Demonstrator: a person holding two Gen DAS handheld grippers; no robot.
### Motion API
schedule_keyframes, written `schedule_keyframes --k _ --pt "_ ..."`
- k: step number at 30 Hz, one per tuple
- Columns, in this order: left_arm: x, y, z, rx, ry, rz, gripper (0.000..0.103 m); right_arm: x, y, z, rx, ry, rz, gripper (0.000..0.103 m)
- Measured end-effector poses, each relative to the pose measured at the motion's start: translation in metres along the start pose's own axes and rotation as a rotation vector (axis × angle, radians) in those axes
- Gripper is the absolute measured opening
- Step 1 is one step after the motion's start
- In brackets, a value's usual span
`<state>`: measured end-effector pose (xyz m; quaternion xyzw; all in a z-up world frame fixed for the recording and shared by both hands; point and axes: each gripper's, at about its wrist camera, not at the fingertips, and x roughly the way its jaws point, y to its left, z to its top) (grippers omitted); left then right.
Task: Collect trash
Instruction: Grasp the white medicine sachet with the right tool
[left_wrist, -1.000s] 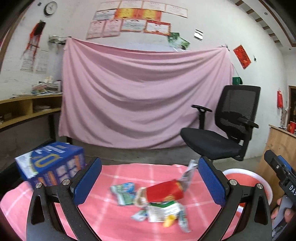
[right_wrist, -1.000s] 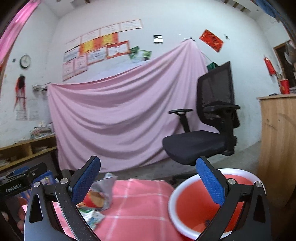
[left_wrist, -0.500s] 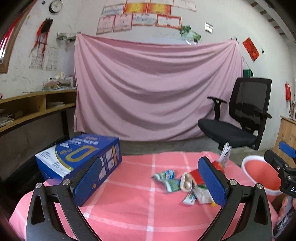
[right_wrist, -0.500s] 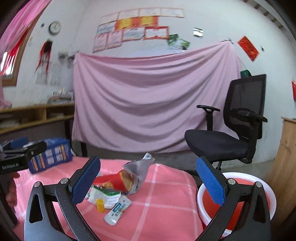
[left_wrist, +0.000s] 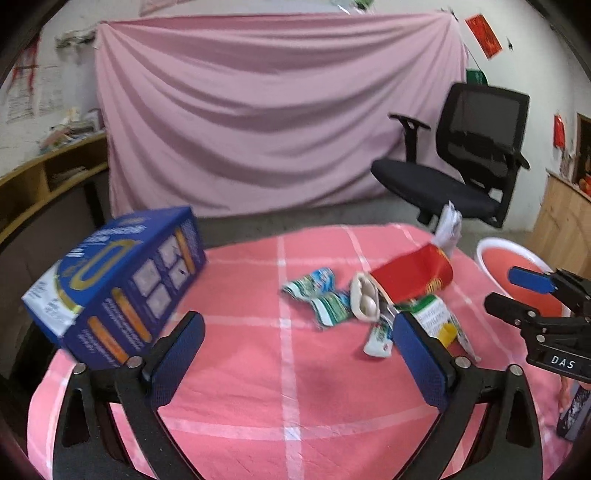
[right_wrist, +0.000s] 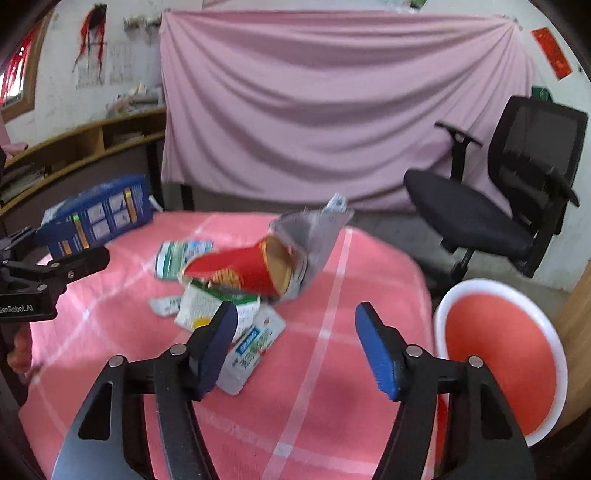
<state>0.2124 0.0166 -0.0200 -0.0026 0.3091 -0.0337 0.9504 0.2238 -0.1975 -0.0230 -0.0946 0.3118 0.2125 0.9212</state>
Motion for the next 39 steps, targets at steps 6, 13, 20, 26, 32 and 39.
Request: schedule_keyframes --k 6,13,20,26,32,39 --pt "0.023 -0.008 0.002 0.038 0.129 -0.083 0.078 0.022 0.006 -0.003 -0.023 0.127 0.066 0.045" --pt "0.039 -0.015 0.003 0.050 0.229 -0.147 0.068 0.045 0.003 -0.005 0.002 0.247 0.128 0.045" --pt "0.047 -0.032 0.008 0.102 0.269 -0.204 0.056 0.045 -0.002 -0.006 -0.014 0.274 0.135 0.033" --pt "0.062 -0.045 0.010 0.152 0.307 -0.200 0.047 0.046 -0.009 -0.006 -0.012 0.278 0.143 0.022" --pt "0.071 -0.054 0.009 0.217 0.326 -0.198 0.040 0.050 -0.012 -0.006 0.005 0.285 0.160 0.019" --pt "0.076 -0.056 0.010 0.208 0.340 -0.196 0.019 0.050 -0.014 -0.005 0.031 0.284 0.183 0.019"
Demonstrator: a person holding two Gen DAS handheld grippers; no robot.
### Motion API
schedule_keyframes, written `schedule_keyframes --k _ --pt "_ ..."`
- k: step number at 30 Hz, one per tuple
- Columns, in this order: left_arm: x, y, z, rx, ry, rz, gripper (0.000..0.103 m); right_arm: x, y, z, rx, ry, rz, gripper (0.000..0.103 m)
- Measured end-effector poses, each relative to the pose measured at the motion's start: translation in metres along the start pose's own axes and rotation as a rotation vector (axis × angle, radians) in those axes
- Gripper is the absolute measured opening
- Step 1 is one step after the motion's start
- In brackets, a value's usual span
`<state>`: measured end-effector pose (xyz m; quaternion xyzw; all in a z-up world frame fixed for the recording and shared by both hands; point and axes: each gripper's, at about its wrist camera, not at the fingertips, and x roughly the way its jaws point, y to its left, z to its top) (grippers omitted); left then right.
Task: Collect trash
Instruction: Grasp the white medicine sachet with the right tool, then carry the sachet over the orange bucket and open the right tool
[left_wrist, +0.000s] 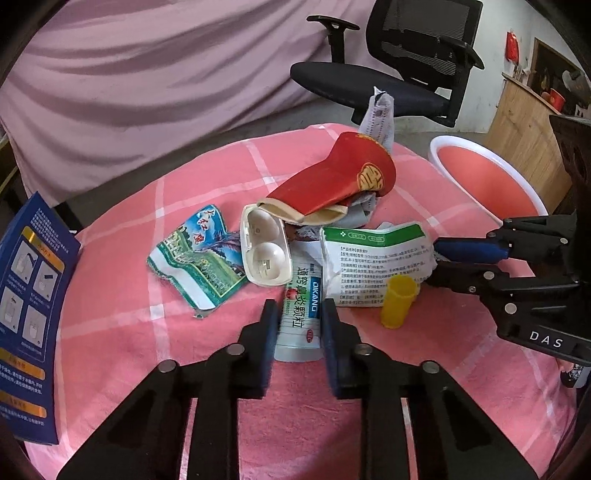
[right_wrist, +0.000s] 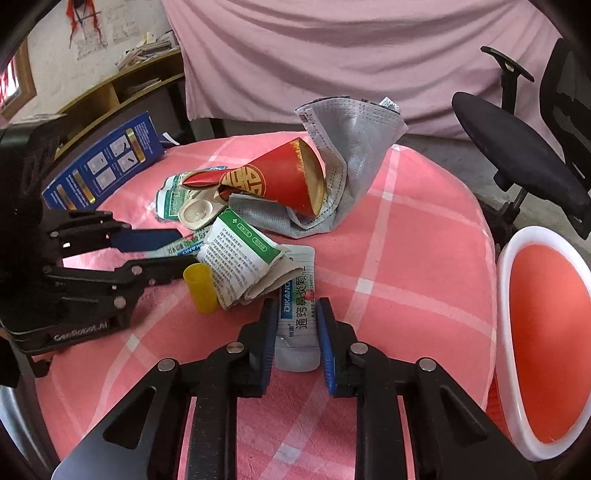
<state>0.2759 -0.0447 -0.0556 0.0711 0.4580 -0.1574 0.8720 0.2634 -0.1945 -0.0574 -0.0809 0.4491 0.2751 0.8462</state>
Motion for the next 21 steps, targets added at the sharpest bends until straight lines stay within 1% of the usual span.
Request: schedule_keyframes --k 4,7,11,15,18,21 --pt "-0.005 0.000 -0.005 -0.035 -0.007 0.005 0.018 -0.001 0.006 -0.001 -0.028 0.000 -0.016 0.019" --pt "-0.013 0.006 -0.012 -0.113 -0.022 -0.014 0.018 -0.006 0.007 -0.006 -0.051 -0.006 -0.036 0.018" --pt "-0.029 0.007 -0.023 -0.171 -0.058 -0.017 0.018 -0.017 0.007 -0.011 -0.053 -0.038 -0.052 0.018" --pt "-0.050 0.005 -0.040 -0.230 -0.141 -0.041 0.018 -0.033 0.009 -0.018 -0.064 -0.097 -0.053 0.018" --pt "-0.065 0.001 -0.049 -0.263 -0.221 -0.027 0.018 -0.048 0.010 -0.021 -0.064 -0.173 -0.049 0.018" --pt "-0.078 -0.003 -0.049 -0.281 -0.303 -0.011 0.018 -0.063 0.009 -0.024 -0.058 -0.258 -0.042 0.018"
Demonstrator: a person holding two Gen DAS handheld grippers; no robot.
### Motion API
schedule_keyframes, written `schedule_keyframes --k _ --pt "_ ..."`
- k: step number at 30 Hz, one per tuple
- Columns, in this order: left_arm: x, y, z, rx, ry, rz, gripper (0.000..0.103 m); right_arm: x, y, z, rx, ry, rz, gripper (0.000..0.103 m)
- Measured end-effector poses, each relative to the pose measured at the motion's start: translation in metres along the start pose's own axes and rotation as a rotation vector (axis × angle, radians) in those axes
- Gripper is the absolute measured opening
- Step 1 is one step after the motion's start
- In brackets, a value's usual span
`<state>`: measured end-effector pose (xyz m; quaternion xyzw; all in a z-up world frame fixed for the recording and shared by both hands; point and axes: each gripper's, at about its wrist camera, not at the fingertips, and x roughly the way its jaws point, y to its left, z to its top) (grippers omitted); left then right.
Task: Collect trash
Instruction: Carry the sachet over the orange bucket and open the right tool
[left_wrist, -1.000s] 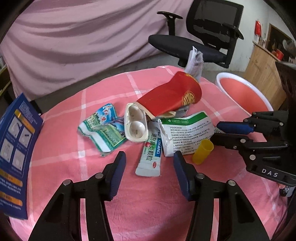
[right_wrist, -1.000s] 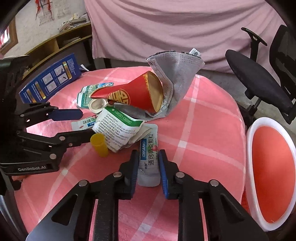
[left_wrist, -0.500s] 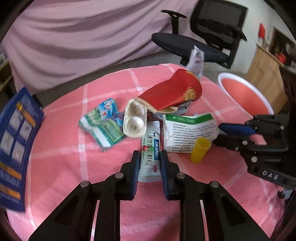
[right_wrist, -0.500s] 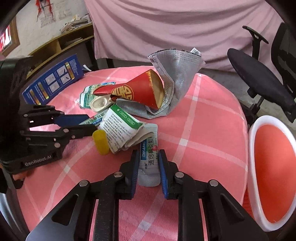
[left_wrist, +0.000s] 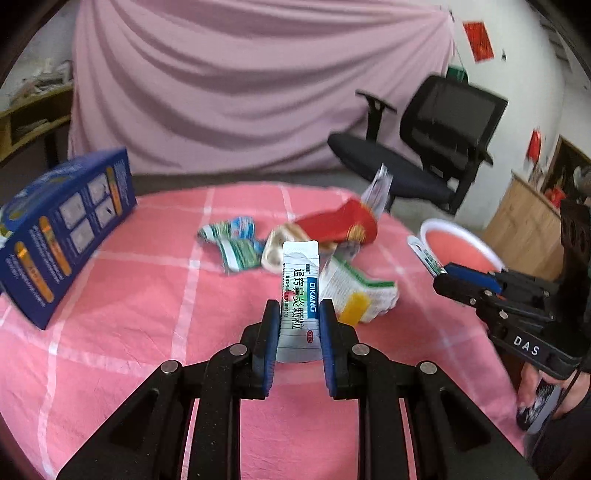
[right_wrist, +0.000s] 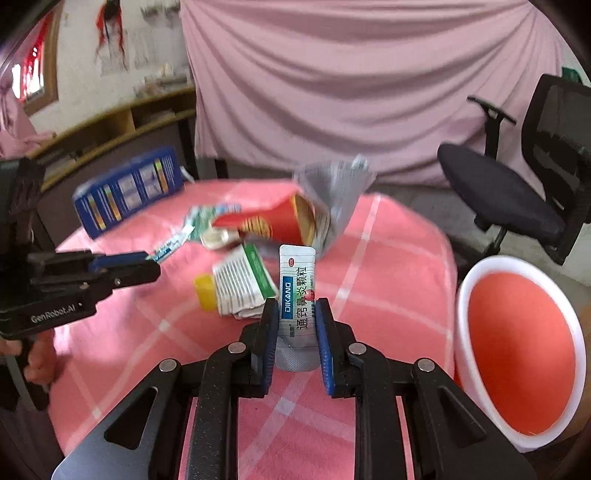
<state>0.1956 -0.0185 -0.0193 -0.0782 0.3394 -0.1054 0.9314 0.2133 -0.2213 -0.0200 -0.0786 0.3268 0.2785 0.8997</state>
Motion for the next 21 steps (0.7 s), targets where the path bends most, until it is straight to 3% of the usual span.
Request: schedule_keyframes --k 7,10,15,21 --pt "-0.030 -0.034 0.013 0.045 -0.240 0.019 0.018 -0.044 0.001 0.005 -0.009 -0.281 -0.043 0.018" --pt "-0.037 -0.051 0.025 0.060 -0.326 -0.005 0.018 -0.063 0.004 0.005 -0.037 -0.406 -0.094 0.018" --pt "-0.041 -0.077 0.041 0.098 -0.429 -0.066 0.018 -0.088 -0.008 -0.001 -0.016 -0.550 -0.195 0.018" --pt "-0.024 -0.120 0.054 0.174 -0.456 -0.156 0.018 -0.112 -0.043 -0.011 0.063 -0.641 -0.319 0.018"
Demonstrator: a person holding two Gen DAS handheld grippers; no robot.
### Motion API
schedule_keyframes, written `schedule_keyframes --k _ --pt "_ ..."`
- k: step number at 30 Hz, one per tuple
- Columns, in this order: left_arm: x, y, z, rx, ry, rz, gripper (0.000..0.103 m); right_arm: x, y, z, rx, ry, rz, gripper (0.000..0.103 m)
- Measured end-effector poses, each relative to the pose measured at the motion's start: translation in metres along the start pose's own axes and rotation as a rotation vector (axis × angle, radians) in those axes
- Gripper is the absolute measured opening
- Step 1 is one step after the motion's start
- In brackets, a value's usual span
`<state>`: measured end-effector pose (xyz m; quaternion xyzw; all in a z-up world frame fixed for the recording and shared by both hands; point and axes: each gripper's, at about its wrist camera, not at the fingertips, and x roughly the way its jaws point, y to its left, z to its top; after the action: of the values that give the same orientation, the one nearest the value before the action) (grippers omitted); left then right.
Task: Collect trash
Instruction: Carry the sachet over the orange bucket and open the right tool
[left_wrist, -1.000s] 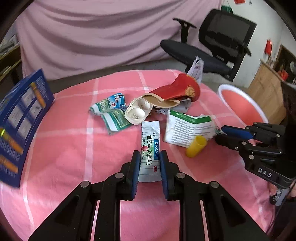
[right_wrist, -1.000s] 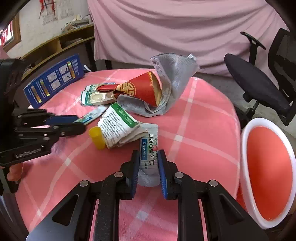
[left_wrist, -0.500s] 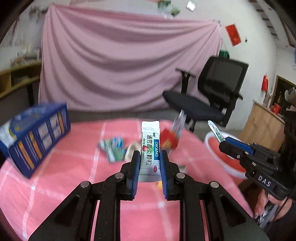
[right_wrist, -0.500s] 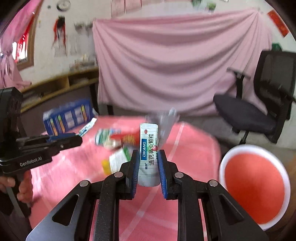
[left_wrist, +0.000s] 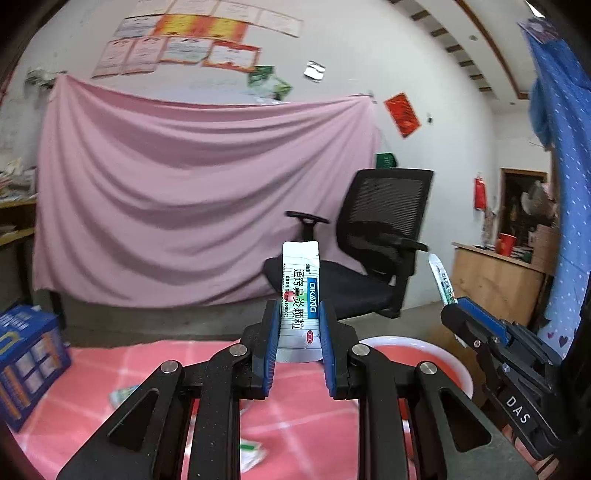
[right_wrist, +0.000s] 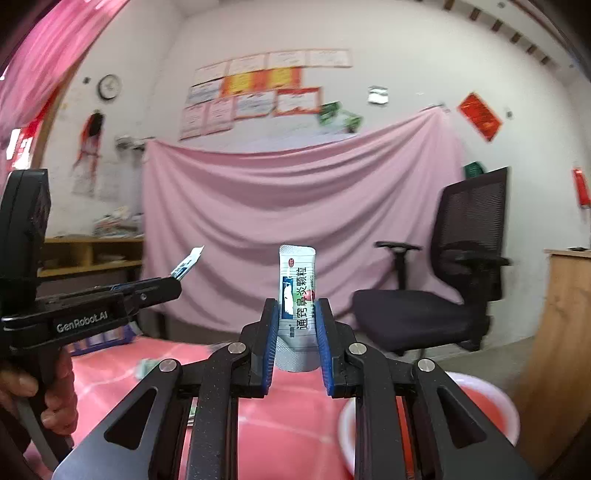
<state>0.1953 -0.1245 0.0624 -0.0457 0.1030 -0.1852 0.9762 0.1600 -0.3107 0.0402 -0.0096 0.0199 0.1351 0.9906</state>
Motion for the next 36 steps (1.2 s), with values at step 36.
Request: schedule_keyframes --k 36 --pt "0.207 -0.117 -0.044 -0.023 0.611 -0.199 0.019 0.031 -0.147 -0.064 0.382 0.397 -0.329 0.020"
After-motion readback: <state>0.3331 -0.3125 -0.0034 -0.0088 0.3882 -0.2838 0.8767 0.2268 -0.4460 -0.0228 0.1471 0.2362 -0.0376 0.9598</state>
